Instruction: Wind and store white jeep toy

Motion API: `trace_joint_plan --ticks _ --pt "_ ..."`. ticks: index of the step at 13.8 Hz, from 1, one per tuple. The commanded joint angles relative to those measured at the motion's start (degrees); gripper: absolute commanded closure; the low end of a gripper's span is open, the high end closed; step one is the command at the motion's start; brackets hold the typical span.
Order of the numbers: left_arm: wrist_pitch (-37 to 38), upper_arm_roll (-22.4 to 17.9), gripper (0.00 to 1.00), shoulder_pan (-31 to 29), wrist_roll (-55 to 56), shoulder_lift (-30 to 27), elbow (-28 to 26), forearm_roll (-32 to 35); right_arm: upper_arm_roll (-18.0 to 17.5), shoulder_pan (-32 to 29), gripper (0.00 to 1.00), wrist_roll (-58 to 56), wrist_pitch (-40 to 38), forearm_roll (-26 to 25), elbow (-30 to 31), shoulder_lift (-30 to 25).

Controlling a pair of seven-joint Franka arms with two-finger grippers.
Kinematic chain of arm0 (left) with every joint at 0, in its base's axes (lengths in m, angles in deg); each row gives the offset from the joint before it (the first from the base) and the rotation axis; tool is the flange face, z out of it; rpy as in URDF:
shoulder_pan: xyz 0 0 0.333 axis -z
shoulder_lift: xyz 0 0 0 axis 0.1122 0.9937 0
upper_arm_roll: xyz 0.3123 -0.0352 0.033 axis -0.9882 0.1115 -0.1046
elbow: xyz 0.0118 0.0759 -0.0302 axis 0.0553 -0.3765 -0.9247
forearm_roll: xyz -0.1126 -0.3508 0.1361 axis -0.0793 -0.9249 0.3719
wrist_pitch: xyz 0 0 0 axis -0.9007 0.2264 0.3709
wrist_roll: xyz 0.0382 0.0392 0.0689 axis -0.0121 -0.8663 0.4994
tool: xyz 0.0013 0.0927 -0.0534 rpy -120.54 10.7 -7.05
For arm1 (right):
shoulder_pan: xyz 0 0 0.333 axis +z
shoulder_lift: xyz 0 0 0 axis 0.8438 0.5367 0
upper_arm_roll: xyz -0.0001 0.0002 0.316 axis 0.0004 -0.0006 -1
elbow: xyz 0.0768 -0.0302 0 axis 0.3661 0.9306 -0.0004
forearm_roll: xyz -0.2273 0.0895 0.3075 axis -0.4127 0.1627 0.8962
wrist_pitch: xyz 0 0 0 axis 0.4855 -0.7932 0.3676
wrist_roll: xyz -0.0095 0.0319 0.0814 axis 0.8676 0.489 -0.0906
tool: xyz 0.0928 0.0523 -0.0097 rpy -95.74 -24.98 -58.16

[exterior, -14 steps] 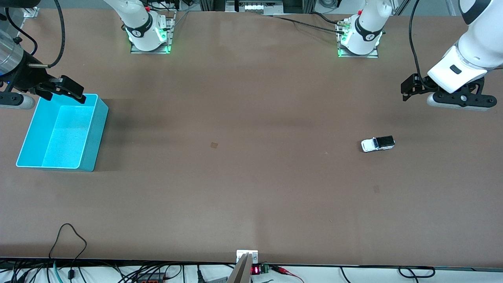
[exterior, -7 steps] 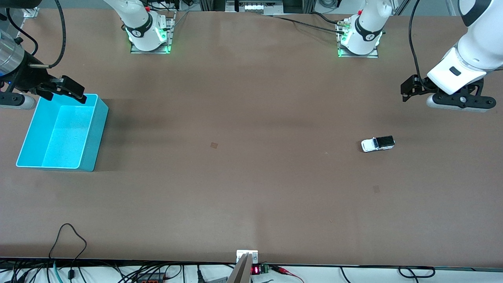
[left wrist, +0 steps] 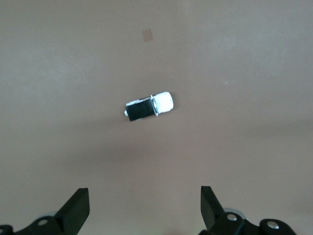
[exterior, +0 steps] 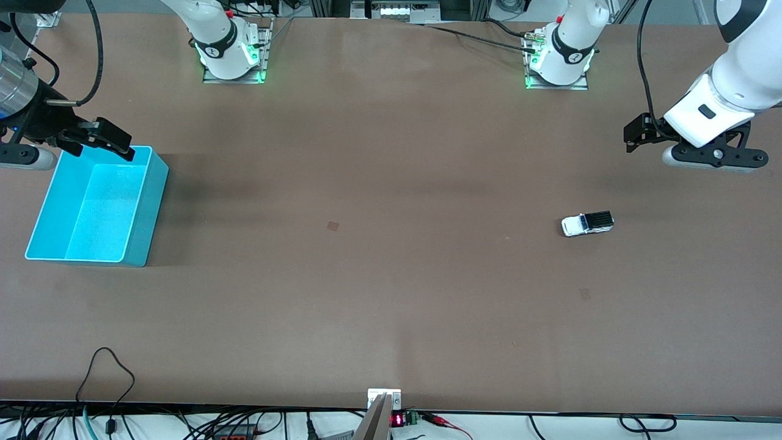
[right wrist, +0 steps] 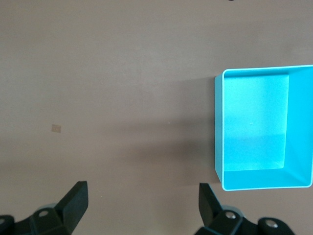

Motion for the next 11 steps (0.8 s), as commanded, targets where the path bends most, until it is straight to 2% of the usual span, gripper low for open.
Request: trace_joint_plan --ticks 1,4,11 --pt "4.2 0.1 0.0 -0.2 -0.3 1.2 1.4 0.5 0.0 0.4 0.0 -0.5 1.4 -0.5 3.3 -2.9" --pt "4.4 0.0 0.0 -0.2 -2.3 2.4 1.4 0.5 -0.1 0.4 0.0 -0.5 2.6 -0.5 7.0 -5.7" --pt "2.0 -0.2 0.0 -2.3 -31.3 7.4 2.2 1.4 -0.4 1.3 0.0 -0.5 3.3 -0.7 7.1 -5.8"
